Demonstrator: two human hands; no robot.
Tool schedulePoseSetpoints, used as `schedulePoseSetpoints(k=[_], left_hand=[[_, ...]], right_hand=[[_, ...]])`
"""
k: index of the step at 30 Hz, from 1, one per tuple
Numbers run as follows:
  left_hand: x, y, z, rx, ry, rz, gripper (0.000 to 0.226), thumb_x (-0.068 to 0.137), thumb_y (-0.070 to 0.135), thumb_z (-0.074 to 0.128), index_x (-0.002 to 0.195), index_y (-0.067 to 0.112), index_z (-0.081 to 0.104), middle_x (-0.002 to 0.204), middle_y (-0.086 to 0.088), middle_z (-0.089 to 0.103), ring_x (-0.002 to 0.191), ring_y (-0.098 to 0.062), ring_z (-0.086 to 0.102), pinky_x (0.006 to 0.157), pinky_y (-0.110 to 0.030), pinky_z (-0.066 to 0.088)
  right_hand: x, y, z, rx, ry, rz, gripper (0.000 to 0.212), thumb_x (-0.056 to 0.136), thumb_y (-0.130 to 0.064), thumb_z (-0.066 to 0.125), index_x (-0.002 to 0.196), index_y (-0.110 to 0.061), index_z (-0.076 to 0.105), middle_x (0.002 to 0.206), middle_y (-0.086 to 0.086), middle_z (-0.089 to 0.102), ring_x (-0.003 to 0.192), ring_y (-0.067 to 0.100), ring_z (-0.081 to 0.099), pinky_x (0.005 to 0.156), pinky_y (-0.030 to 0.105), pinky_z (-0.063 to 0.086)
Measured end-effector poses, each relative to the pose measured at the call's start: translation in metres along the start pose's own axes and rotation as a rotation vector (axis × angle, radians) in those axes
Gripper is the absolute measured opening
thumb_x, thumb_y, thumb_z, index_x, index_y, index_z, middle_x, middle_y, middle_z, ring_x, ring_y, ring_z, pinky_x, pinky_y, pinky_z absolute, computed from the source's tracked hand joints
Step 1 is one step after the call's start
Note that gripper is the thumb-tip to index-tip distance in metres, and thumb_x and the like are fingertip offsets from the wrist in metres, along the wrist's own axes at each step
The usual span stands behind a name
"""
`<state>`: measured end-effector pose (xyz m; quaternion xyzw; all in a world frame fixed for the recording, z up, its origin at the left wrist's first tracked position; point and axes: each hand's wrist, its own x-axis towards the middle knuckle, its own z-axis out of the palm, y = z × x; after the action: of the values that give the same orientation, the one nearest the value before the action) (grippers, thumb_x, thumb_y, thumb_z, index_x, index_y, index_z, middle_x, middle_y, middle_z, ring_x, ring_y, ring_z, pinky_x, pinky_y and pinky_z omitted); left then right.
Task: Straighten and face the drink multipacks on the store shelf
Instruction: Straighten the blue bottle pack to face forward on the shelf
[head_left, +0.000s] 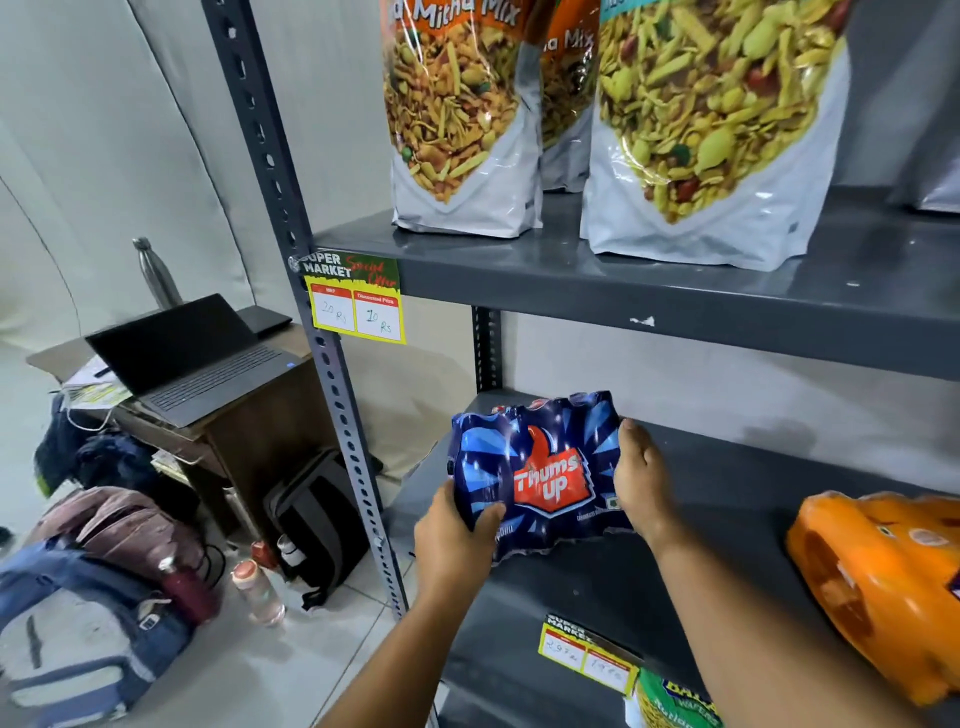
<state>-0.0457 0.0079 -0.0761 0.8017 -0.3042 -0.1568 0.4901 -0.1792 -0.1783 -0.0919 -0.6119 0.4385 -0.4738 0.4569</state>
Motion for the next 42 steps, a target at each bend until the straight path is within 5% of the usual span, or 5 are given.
schedulePoseSetpoints(k=[14,18,25,33,42], left_hand=[[-0.061,-0.025,0.032,-0.065,0.120,0.013,0.050,0.084,0.023,0.073,0.129,0.029,0.051,0.108,0.009,0.073,0.086,-0.006,0.064,0.058,-0.005,0.043],[-0.061,-0.026,0.032,-0.050,0.112,0.040,0.055,0.086,0.022,0.071,0.136,0.025,0.049,0.112,0.004,0.073,0.096,-0.015,0.068,0.075,-0.021,0.050],[-0.041,-0.037,0.020,-0.104,-0.012,0.065,0.051,0.085,0.020,0.072,0.130,0.032,0.051,0.108,0.016,0.069,0.092,0.002,0.066,0.067,-0.001,0.049],[0.014,-0.044,-0.021,-0.083,-0.249,0.111,0.039,0.085,0.007,0.070,0.122,0.013,0.060,0.113,0.001,0.073,0.101,-0.015,0.070,0.093,-0.044,0.056],[0.043,-0.044,-0.044,-0.177,-0.424,0.125,0.036,0.090,-0.003,0.062,0.124,0.008,0.055,0.115,-0.004,0.070,0.104,-0.016,0.067,0.080,-0.020,0.057]], right_hand=[[-0.022,0.015,-0.015,0.269,-0.035,0.115,0.041,0.081,-0.029,0.029,0.056,-0.022,0.060,0.055,-0.002,0.067,0.052,0.008,0.065,0.043,0.024,0.050],[-0.019,0.021,-0.017,0.249,-0.065,0.118,0.042,0.082,-0.033,0.030,0.076,-0.008,0.062,0.072,0.008,0.073,0.070,0.023,0.071,0.052,0.032,0.056],[-0.038,0.021,-0.016,0.271,-0.032,0.116,0.037,0.087,-0.037,0.030,0.085,-0.020,0.063,0.080,0.004,0.074,0.076,0.020,0.072,0.053,0.028,0.055],[-0.085,0.018,-0.005,0.323,-0.010,0.024,0.044,0.095,-0.040,0.029,0.119,-0.033,0.064,0.108,0.002,0.075,0.099,0.023,0.070,0.080,0.040,0.059],[-0.115,0.024,0.008,0.058,-0.005,-0.016,0.072,0.089,-0.060,0.024,0.145,-0.020,0.045,0.143,0.011,0.051,0.134,0.028,0.043,0.113,0.054,0.031]])
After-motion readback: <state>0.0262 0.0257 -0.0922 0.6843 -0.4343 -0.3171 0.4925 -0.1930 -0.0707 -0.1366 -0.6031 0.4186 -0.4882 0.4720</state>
